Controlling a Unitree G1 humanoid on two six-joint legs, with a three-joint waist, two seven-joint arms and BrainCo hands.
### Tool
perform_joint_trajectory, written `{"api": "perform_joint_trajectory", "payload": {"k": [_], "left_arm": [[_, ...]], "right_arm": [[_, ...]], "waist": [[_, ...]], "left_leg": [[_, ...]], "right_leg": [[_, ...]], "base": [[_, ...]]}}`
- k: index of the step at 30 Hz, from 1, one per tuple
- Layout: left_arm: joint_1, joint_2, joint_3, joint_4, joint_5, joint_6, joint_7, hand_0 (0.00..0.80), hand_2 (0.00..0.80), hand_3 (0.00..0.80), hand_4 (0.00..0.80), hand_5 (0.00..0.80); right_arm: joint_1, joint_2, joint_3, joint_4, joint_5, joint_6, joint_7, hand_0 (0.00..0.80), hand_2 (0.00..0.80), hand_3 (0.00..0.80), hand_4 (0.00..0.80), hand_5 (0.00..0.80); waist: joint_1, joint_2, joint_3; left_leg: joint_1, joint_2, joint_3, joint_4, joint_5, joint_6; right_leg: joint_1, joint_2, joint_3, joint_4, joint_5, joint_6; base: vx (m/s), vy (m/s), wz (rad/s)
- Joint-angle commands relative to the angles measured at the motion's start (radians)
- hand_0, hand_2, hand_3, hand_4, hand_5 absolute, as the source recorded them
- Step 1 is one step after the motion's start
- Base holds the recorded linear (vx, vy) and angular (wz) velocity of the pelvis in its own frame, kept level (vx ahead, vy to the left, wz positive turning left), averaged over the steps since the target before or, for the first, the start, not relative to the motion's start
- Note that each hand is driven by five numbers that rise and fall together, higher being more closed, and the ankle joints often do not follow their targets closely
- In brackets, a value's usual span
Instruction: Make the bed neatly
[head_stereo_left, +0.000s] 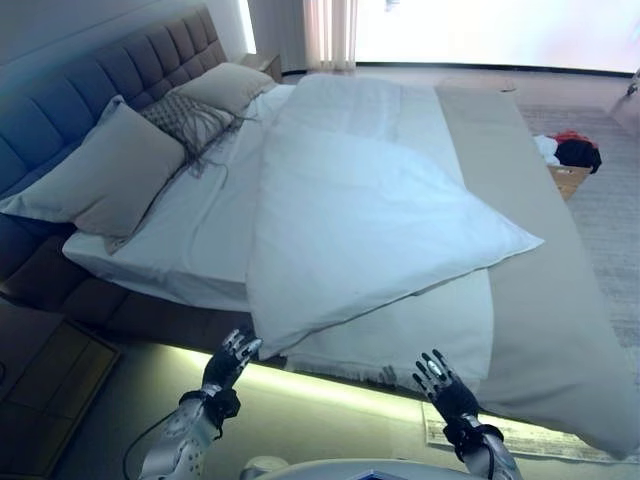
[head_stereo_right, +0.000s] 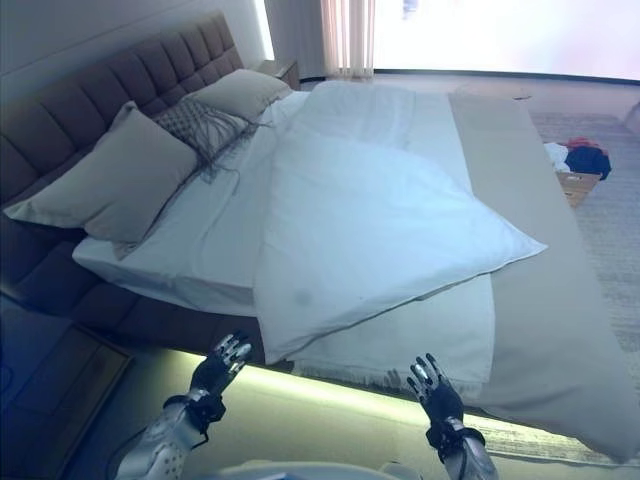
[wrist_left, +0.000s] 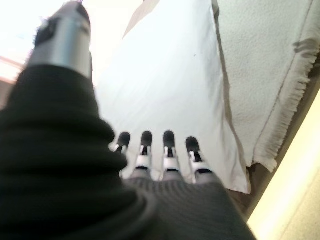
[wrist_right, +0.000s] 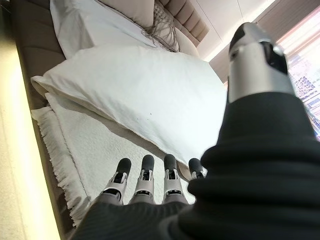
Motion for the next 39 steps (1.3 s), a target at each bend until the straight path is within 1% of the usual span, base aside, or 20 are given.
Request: {"api": "perform_joint_trajectory", "payload": {"k": [1, 3, 5, 8, 10, 11, 12, 14, 15, 17, 18, 20, 22, 28, 31, 33, 35, 37, 38, 39], "left_arm": [[-0.023, 0.027, 0.054, -0.059, 0.041, -0.082, -0.009, 0.0, 0.0, 0.0, 0.0, 0.0], [-0.027, 0.026, 0.051, -0.053, 0.03, -0.097, -0.013, 0.0, 0.0, 0.0, 0.0, 0.0], [-0.02, 0.026, 0.057, -0.062, 0.036, -0.088, -0.011, 0.0, 0.0, 0.0, 0.0, 0.0], [-0.015, 0.03, 0.06, -0.066, 0.036, -0.077, -0.013, 0.0, 0.0, 0.0, 0.0, 0.0], [-0.014, 0.03, 0.061, -0.069, 0.028, -0.073, -0.022, 0.0, 0.0, 0.0, 0.0, 0.0], [-0.008, 0.028, 0.064, -0.071, 0.025, -0.075, -0.037, 0.0, 0.0, 0.0, 0.0, 0.0], [-0.003, 0.027, 0.068, -0.072, 0.025, -0.075, -0.053, 0.0, 0.0, 0.0, 0.0, 0.0], [0.011, 0.023, 0.067, -0.075, 0.042, -0.07, -0.056, 0.0, 0.0, 0.0, 0.0, 0.0], [0.002, 0.03, 0.061, -0.079, 0.039, -0.066, -0.06, 0.0, 0.0, 0.0, 0.0, 0.0], [-0.014, 0.044, 0.057, -0.092, 0.042, -0.048, -0.061, 0.0, 0.0, 0.0, 0.0, 0.0], [-0.024, 0.05, 0.054, -0.094, 0.047, -0.04, -0.065, 0.0, 0.0, 0.0, 0.0, 0.0], [-0.039, 0.058, 0.046, -0.095, 0.049, -0.038, -0.07, 0.0, 0.0, 0.0, 0.0, 0.0], [-0.049, 0.054, 0.037, -0.094, 0.036, -0.035, -0.058, 0.0, 0.0, 0.0, 0.0, 0.0], [-0.087, 0.05, 0.017, -0.046, 0.003, -0.031, -0.015, 0.0, 0.0, 0.0, 0.0, 0.0], [-0.095, 0.041, 0.01, -0.038, 0.006, -0.029, -0.011, 0.0, 0.0, 0.0, 0.0, 0.0], [-0.1, 0.037, 0.005, -0.035, 0.012, -0.027, -0.018, 0.0, 0.0, 0.0, 0.0, 0.0], [-0.103, 0.034, -0.003, -0.041, 0.023, -0.016, -0.031, 0.0, 0.0, 0.0, 0.0, 0.0], [-0.097, 0.032, -0.011, -0.044, 0.037, -0.015, -0.054, 0.0, 0.0, 0.0, 0.0, 0.0], [-0.094, 0.035, -0.013, -0.045, 0.04, -0.014, -0.062, 0.0, 0.0, 0.0, 0.0, 0.0], [-0.09, 0.037, -0.018, -0.046, 0.042, -0.013, -0.063, 0.0, 0.0, 0.0, 0.0, 0.0]], "right_arm": [[-0.032, 0.034, -0.045, -0.015, -0.014, -0.061, -0.002, 0.0, 0.0, 0.0, 0.0, 0.0], [-0.027, 0.034, -0.045, -0.016, -0.011, -0.057, -0.006, 0.0, 0.0, 0.0, 0.0, 0.0], [-0.02, 0.032, -0.053, -0.009, -0.014, -0.054, 0.004, 0.0, 0.0, 0.0, 0.0, 0.0], [-0.016, 0.026, -0.067, 0.002, 0.002, -0.05, -0.005, 0.0, 0.0, 0.0, 0.0, 0.0], [-0.016, 0.018, -0.077, 0.013, 0.013, -0.052, 0.003, 0.0, 0.0, 0.0, 0.0, 0.0], [-0.014, 0.016, -0.079, 0.016, 0.013, -0.058, 0.008, 0.0, 0.0, 0.0, 0.0, 0.0], [-0.013, 0.015, -0.079, 0.018, 0.012, -0.063, 0.009, 0.0, 0.0, 0.0, 0.0, 0.0], [-0.024, 0.026, -0.087, 0.035, 0.025, -0.069, 0.003, 0.0, 0.0, 0.0, 0.0, 0.0], [-0.029, 0.039, -0.096, 0.04, 0.069, -0.061, 0.027, 0.0, 0.0, 0.0, 0.0, 0.0], [-0.035, 0.06, -0.109, 0.049, 0.075, -0.052, 0.037, 0.0, 0.0, 0.0, 0.0, 0.0], [-0.036, 0.072, -0.113, 0.052, 0.065, -0.044, 0.034, 0.0, 0.0, 0.0, 0.0, 0.0], [-0.037, 0.087, -0.106, 0.056, 0.06, -0.039, 0.034, 0.0, 0.0, 0.0, 0.0, 0.0], [-0.038, 0.097, -0.086, 0.055, 0.05, -0.047, 0.034, 0.0, 0.0, 0.0, 0.0, 0.0], [-0.067, 0.094, -0.042, 0.04, 0.008, -0.075, 0.002, 0.0, 0.0, 0.0, 0.0, 0.0], [-0.067, 0.092, -0.053, 0.029, 0.006, -0.08, -0.017, 0.0, 0.0, 0.0, 0.0, 0.0], [-0.065, 0.087, -0.062, 0.024, 0.003, -0.077, -0.026, 0.0, 0.0, 0.0, 0.0, 0.0], [-0.056, 0.08, -0.075, 0.016, 0.003, -0.076, -0.03, 0.0, 0.0, 0.0, 0.0, 0.0], [-0.037, 0.075, -0.084, 0.005, 0.0, -0.083, -0.026, 0.0, 0.0, 0.0, 0.0, 0.0], [-0.029, 0.068, -0.086, 0.002, 0.007, -0.083, -0.025, 0.0, 0.0, 0.0, 0.0, 0.0], [-0.02, 0.067, -0.09, 0.001, 0.012, -0.084, -0.023, 0.0, 0.0, 0.0, 0.0, 0.0]], "waist": [[0.007, -0.06, 0.038], [0.006, -0.063, 0.036], [0.008, -0.066, 0.036], [0.013, -0.081, 0.045], [0.026, -0.093, 0.061], [0.034, -0.093, 0.069], [0.037, -0.091, 0.073], [0.032, -0.083, 0.069], [0.025, -0.081, 0.064], [0.014, -0.082, 0.06], [0.005, -0.079, 0.06], [-0.002, -0.075, 0.069], [-0.001, -0.071, 0.078], [0.0, -0.068, 0.076], [-0.003, -0.07, 0.073], [-0.003, -0.071, 0.072], [-0.004, -0.066, 0.074], [-0.01, -0.048, 0.076], [-0.014, -0.039, 0.077], [-0.021, -0.029, 0.079]], "left_leg": [[-0.037, -0.028, -0.009, 0.008, -0.017, -0.046], [-0.033, -0.029, -0.008, 0.02, -0.026, -0.045], [-0.034, -0.031, -0.006, 0.041, -0.04, -0.042], [-0.057, -0.039, -0.005, 0.138, -0.081, -0.035], [-0.093, -0.052, -0.031, 0.228, -0.118, -0.027], [-0.102, -0.055, -0.043, 0.232, -0.12, -0.025], [-0.098, -0.056, -0.046, 0.219, -0.118, -0.024], [-0.058, -0.065, -0.024, 0.144, -0.098, -0.012], [-0.043, -0.07, -0.015, 0.114, -0.091, -0.006], [-0.031, -0.075, -0.007, 0.093, -0.094, 0.006], [-0.028, -0.078, -0.008, 0.096, -0.101, 0.011], [-0.03, -0.083, -0.011, 0.116, -0.115, 0.019], [-0.032, -0.096, -0.019, 0.128, -0.128, 0.034], [-0.023, -0.12, -0.043, 0.09, -0.111, 0.049], [-0.01, -0.13, -0.054, 0.064, -0.108, 0.056], [-0.014, -0.141, -0.064, 0.07, -0.112, 0.066], [-0.027, -0.158, -0.081, 0.092, -0.124, 0.087], [-0.043, -0.185, -0.1, 0.107, -0.131, 0.118], [-0.047, -0.196, -0.104, 0.111, -0.134, 0.129], [-0.046, -0.204, -0.105, 0.112, -0.136, 0.138]], "right_leg": [[0.151, 0.016, -0.085, -0.385, 0.312, 0.065], [0.157, 0.013, -0.088, -0.381, 0.308, 0.065], [0.162, 0.012, -0.089, -0.378, 0.302, 0.062], [0.169, 0.011, -0.081, -0.372, 0.298, 0.052], [0.166, 0.003, -0.072, -0.363, 0.302, 0.049], [0.164, 0.003, -0.07, -0.359, 0.305, 0.05], [0.166, 0.004, -0.069, -0.358, 0.306, 0.05], [0.174, 0.006, -0.064, -0.377, 0.318, 0.058], [0.172, -0.001, -0.06, -0.382, 0.323, 0.069], [0.156, -0.022, -0.043, -0.367, 0.323, 0.085], [0.132, -0.044, -0.034, -0.333, 0.322, 0.092], [0.099, -0.073, -0.03, -0.284, 0.323, 0.094], [0.081, -0.094, -0.025, -0.258, 0.329, 0.092], [0.056, -0.119, -0.004, -0.229, 0.368, 0.101], [0.046, -0.131, 0.007, -0.201, 0.374, 0.103], [0.036, -0.151, 0.017, -0.166, 0.38, 0.102], [0.012, -0.18, 0.039, -0.086, 0.389, 0.094], [-0.04, -0.203, 0.082, 0.061, 0.415, 0.08], [-0.074, -0.209, 0.101, 0.125, 0.432, 0.078], [-0.103, -0.202, 0.122, 0.181, 0.441, 0.074]], "base": [[0.0, 0.0, 0.0], [0.048, 0.006, 0.05], [0.039, -0.004, 0.05], [0.022, -0.013, 0.01], [0.0, 0.0, 0.0], [0.025, 0.047, -0.04], [0.038, 0.12, -0.03], [0.04, 0.167, 0.02], [0.044, 0.163, 0.06], [0.055, 0.164, 0.11], [0.05, 0.175, 0.17], [0.031, 0.171, 0.18], [0.022, 0.151, 0.19], [0.031, 0.079, 0.07], [0.041, 0.085, 0.0], [0.034, 0.111, -0.04], [0.031, 0.182, 0.02], [0.038, 0.273, 0.09], [0.049, 0.264, 0.17], [0.071, 0.231, 0.19]]}}
